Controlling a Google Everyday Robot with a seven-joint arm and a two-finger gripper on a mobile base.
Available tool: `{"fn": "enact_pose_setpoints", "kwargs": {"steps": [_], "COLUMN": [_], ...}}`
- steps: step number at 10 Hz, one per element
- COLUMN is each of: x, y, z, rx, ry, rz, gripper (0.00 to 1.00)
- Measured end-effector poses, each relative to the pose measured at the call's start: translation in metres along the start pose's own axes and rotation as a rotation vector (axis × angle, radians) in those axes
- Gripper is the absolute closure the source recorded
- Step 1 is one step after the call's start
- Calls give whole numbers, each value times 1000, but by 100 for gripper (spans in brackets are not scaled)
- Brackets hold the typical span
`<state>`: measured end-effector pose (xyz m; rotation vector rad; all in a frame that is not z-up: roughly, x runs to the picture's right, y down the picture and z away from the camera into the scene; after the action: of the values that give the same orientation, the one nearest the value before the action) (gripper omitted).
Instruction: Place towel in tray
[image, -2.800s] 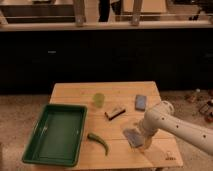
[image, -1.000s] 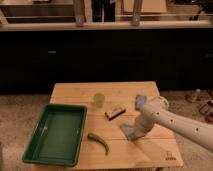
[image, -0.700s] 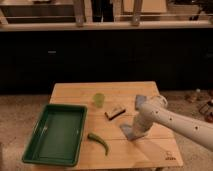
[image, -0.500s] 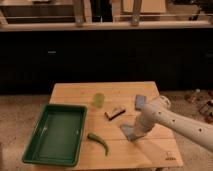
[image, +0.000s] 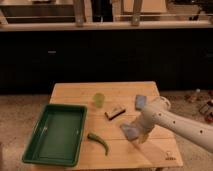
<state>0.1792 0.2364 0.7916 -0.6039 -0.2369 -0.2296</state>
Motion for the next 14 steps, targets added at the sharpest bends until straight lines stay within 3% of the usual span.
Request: {"fn": "enact_pose_setpoints", "kwargs": {"steps": [11, 12, 14], "x": [23, 24, 26], "y": [-5, -5, -4], "z": [28, 29, 30], "rx": [8, 6, 5], "ry": [29, 30, 33], "rz": [135, 140, 151], "gripper": [21, 26, 48]}}
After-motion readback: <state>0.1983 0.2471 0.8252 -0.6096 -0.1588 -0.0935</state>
